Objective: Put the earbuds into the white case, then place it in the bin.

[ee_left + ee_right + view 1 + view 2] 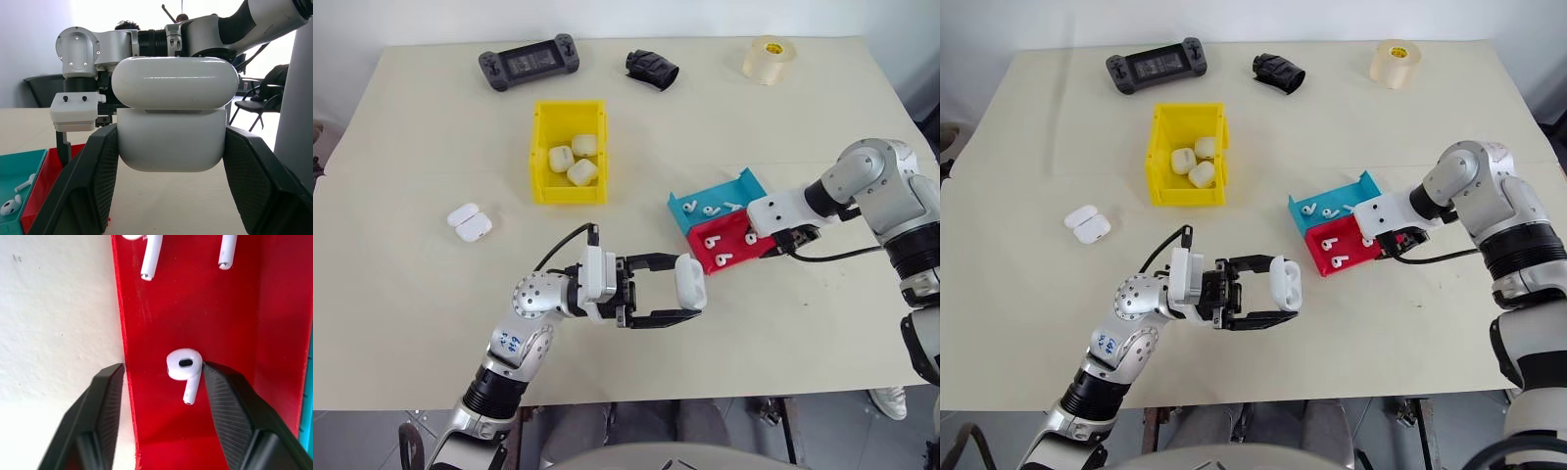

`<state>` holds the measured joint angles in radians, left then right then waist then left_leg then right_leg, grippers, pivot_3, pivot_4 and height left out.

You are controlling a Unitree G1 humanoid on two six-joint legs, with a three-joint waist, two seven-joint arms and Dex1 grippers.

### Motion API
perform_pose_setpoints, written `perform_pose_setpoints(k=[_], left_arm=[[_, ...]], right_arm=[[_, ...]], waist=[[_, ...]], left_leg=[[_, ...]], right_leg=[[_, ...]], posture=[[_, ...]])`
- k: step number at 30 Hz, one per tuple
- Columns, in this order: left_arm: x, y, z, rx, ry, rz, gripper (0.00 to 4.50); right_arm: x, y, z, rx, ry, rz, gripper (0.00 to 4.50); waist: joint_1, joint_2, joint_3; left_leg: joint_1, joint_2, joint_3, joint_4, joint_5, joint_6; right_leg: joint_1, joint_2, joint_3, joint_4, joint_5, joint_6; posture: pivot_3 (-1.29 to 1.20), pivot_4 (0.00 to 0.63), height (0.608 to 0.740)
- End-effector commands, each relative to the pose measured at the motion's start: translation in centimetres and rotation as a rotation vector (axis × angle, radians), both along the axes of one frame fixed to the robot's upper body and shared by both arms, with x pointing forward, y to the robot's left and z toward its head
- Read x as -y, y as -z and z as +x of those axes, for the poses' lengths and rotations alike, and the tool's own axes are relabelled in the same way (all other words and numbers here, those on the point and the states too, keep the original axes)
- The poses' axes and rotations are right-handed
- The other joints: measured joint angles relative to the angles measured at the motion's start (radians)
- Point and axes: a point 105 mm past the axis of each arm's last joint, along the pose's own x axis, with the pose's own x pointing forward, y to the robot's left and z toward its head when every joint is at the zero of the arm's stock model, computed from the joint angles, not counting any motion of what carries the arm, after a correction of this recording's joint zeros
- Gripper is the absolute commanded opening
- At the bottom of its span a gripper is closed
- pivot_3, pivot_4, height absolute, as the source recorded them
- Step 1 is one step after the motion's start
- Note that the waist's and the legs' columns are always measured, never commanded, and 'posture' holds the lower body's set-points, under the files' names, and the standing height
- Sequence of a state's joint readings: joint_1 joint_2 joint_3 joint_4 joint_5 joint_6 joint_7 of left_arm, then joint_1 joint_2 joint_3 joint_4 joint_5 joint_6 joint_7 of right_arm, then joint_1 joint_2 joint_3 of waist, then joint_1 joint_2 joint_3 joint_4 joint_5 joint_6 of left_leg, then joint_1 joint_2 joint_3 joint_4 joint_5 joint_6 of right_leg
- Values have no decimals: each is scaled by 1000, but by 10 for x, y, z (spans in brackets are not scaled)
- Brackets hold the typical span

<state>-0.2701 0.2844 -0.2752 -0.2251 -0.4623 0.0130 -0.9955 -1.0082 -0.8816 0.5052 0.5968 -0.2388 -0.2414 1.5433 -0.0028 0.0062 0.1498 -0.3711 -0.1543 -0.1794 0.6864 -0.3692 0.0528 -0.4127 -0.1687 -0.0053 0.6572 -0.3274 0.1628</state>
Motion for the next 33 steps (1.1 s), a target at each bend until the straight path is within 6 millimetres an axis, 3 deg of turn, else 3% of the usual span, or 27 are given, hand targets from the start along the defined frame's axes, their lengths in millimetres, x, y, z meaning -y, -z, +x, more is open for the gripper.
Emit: perform_pose_setpoints(k=[1,20,23,28,33], left_arm=[[0,-9,-6,47,6,-18,2795],[-1,-7,-6,52,6,-18,2795],[-1,-7,-6,53,6,-18,2795],[-1,-6,-6,52,2,-17,2795],[-1,-6,-6,53,1,-17,2795]], right_arm=[[0,-2,-2,-26,-28,-31,2696],[-8,-4,-2,-31,-32,-23,2696],[-8,-3,-2,-38,-34,-26,2202],[-10,-3,-1,-31,-35,-17,717],[-11,-3,-2,-35,-34,-10,717]], waist=[[0,0,0],[-2,0,0],[-2,0,0],[-2,-1,0],[-2,-1,-1]], left_leg=[[0,0,0,0,0,0],[1,1,0,0,-1,-1],[1,1,0,0,-1,-1],[1,1,0,1,-1,-1],[1,1,0,1,-1,-1]], right_leg=[[0,0,0,0,0,0],[0,0,-2,1,0,0],[0,0,-3,1,0,0],[0,0,-3,1,0,0],[0,0,-3,1,0,0]], posture=[[0,150,740],[0,150,740],[0,150,740],[0,150,740],[0,150,740]])
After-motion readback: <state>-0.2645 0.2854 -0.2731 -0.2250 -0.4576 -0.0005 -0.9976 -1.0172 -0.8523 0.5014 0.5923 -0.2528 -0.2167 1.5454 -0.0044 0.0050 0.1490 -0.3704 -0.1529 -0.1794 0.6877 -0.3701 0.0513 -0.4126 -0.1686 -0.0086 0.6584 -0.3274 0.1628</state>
